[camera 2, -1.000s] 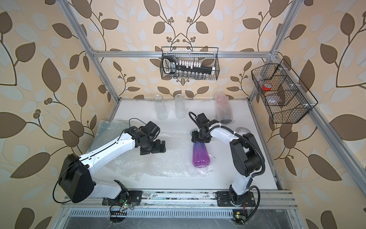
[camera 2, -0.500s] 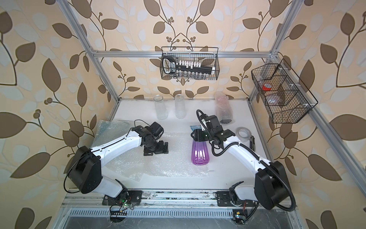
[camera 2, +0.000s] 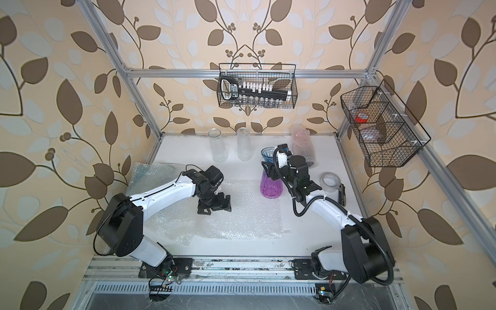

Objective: Unwrap the vase from the bubble wrap
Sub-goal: Place the vase at the center of the board.

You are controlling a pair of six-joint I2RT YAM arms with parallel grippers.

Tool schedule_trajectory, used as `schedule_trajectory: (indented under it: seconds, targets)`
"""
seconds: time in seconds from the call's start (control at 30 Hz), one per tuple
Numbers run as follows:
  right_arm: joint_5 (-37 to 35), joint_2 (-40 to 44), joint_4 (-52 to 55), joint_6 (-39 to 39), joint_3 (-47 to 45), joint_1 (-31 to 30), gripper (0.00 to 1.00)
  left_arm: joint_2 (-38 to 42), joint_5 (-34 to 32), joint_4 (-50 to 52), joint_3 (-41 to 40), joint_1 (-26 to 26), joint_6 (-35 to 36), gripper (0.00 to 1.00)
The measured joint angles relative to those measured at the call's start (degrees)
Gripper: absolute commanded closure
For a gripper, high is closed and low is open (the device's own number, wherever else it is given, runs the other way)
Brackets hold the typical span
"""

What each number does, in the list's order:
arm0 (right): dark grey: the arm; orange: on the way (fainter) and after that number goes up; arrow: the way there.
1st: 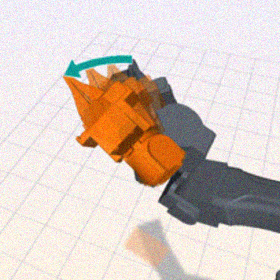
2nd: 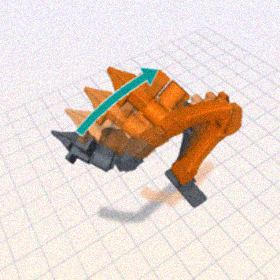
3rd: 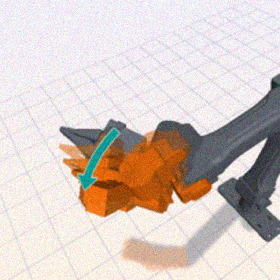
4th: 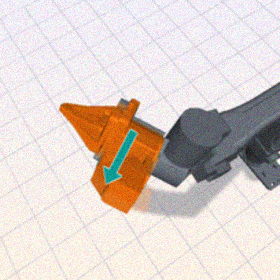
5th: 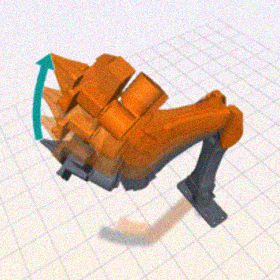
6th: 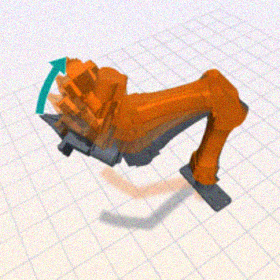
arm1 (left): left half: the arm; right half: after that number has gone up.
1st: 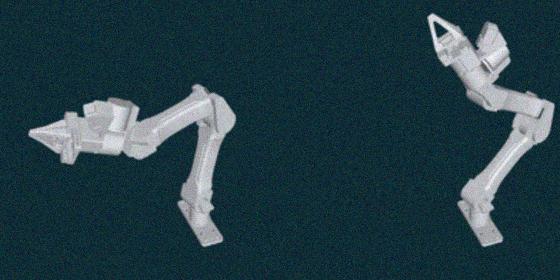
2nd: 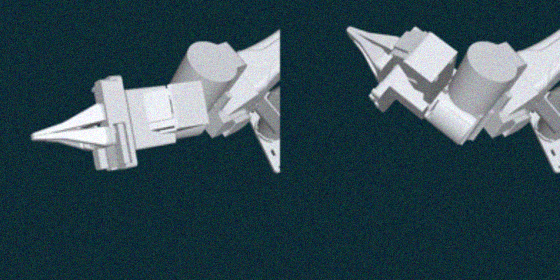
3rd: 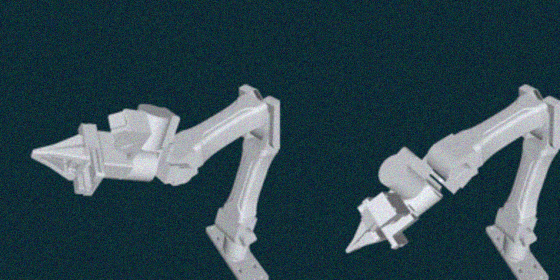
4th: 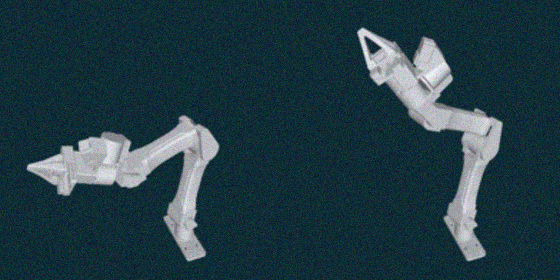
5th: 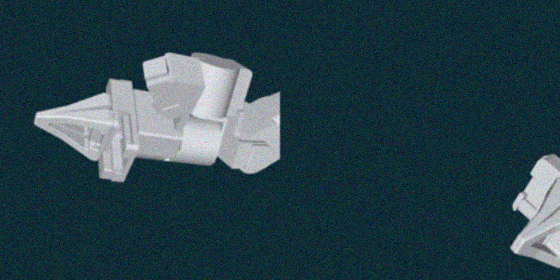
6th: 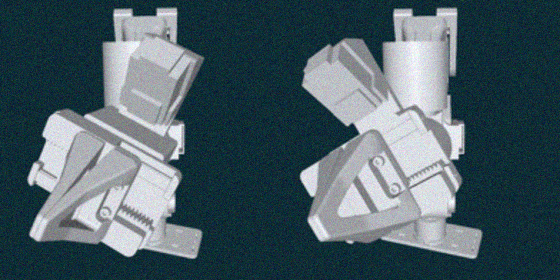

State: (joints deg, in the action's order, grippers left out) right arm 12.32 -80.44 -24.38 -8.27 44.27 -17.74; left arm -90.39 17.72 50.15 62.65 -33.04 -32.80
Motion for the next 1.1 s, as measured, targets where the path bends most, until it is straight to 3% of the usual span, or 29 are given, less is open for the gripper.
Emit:
schedule_trajectory:
  seconds: [0.23, 0.53, 0.87, 0.93, 1.07, 1.1]
  targets:
    - [2.8, -16.9, -15.7, 3.7, 6.6, 3.9, 1.0, -4.3, 2.3, 0.2, 3.4, 0.0, 1.3, 0.01]
    - [4.8, -32.7, -31.3, 4.3, 17.8, 5.6, 1.0, -4.8, 4.0, 1.4, 3.3, 0.0, 1.6, 0.01]
    - [5.8, -41.7, -35.0, 8.2, 24.5, 5.5, 1.0, -4.8, 4.8, 1.9, 3.3, 0.0, 2.8, 0.01]
    - [5.8, -42.4, -35.3, 8.6, 25.3, 5.5, 0.94, -4.8, 4.9, 2.0, 3.3, 0.0, 2.9, 0.01]
    - [5.9, -43.7, -36.5, 9.1, 26.4, 5.5, 0.62, -4.8, 4.8, 2.2, 3.3, 0.0, 3.1, 0.01]
    - [5.9, -43.9, -37.0, 9.2, 26.4, 5.5, 0.59, -4.8, 4.8, 2.3, 3.3, 0.0, 3.1, 0.01]
